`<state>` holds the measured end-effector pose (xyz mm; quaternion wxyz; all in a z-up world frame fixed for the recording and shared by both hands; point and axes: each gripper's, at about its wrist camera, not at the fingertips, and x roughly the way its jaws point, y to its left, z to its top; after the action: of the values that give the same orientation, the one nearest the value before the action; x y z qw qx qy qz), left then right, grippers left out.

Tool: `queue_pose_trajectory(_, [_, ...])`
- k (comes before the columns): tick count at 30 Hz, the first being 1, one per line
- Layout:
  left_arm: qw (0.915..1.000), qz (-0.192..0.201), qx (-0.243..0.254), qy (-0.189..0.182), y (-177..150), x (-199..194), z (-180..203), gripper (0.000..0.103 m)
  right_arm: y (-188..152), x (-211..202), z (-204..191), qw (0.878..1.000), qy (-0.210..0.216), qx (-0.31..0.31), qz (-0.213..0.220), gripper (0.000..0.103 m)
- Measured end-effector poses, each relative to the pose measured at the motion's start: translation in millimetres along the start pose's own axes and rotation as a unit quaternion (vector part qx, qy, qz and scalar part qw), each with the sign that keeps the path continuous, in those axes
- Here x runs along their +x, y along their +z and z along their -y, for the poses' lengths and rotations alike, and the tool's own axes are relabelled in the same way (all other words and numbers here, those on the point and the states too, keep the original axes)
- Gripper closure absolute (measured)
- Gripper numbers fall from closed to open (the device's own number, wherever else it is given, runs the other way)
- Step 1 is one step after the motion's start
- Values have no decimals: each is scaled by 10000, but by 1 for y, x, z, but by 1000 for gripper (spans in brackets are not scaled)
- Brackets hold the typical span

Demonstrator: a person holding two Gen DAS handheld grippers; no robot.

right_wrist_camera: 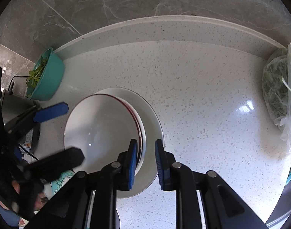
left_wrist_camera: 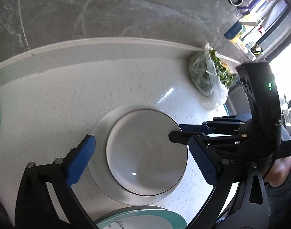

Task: Organize plates and bowls
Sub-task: 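Open both grippers and withdraw from the bowl stack, then close both grippers on the rim of the white plate under the bowls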

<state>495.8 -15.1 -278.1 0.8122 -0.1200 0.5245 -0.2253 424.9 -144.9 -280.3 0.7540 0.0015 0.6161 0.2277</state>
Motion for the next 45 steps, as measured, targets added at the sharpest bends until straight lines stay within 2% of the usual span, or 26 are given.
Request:
queue_pose_trajectory(4, [9999,135,35,-23,4,-21,-4,4,-2,-8,2,9999,66,70,105,81])
queue_pose_trajectory(6, [9995,202,229,116,3,-34,-9,4,-5,-20,8,9995,146,125,265,72])
queue_pose_trajectory(8, [9983,209,411,357,-1,-45,-21,4,-9,-35,19,9983,266,246,448,49])
queue_pose_trajectory(10, [9983,194,291,461,-6,-54,-43,4,-16,-51,32,9963,435,365,638,39])
queue_pose_trajectory(13, [9979,197,77,612,-17,-61,-76,0,-27,-61,45,9957,400,414,724,19])
queue_pose_trajectory(14, [9975,196,22,672,-22,-61,-85,0,-34,-62,51,9956,388,453,719,18])
queue_pose_trajectory(17, [9970,170,-55,751,-35,-55,-106,0,-48,-52,61,9960,404,571,555,17])
queue_pose_trajectory(23, [9945,4,472,934,-44,-25,-98,0,-60,-23,64,9951,536,765,311,17])
queue_pose_trajectory(29, [9957,-181,506,756,-44,7,-98,0,-61,-12,60,9947,561,809,290,17])
queue_pose_trajectory(34, [9951,-406,500,748,-42,32,-95,0,-56,-5,59,9944,564,814,356,17])
queue_pose_trajectory(36, [9955,-517,363,702,-39,42,-96,0,-54,-2,59,9947,549,783,377,19])
queue_pose_trajectory(41, [9938,-637,407,816,-30,62,-90,0,-53,3,57,9932,677,829,465,29])
queue_pose_trajectory(45, [9936,-633,387,855,-26,73,-88,1,-56,7,62,9889,867,1094,508,35])
